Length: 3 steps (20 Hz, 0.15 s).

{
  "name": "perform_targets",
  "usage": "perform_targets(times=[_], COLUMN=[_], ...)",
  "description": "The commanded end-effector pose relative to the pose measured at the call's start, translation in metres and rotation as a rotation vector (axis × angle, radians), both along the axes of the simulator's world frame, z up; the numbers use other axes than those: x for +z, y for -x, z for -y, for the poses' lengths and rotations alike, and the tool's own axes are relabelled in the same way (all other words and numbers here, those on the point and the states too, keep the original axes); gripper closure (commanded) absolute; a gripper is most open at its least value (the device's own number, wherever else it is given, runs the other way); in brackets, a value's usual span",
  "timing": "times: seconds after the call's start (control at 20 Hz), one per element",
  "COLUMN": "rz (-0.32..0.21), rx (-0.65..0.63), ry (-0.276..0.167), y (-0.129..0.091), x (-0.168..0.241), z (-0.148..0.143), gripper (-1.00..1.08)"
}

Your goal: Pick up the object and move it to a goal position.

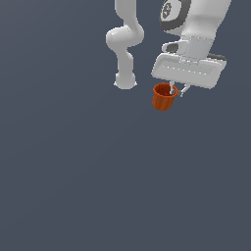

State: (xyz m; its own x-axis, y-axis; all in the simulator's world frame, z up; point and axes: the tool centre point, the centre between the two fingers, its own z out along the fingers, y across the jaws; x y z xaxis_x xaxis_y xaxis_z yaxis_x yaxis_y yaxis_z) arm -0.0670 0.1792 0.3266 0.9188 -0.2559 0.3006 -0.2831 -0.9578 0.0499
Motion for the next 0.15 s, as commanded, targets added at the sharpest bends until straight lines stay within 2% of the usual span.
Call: perform_targets(times=[0.0, 0.1], rz=[0.001, 0.001], rx=[0.0, 0.0], ry=[0.0, 0.0], y=[-0.0006, -0.0007], x=[0.0048, 0.0056], z=[-0.0029, -0.0035], gripper=[1.08, 1.08])
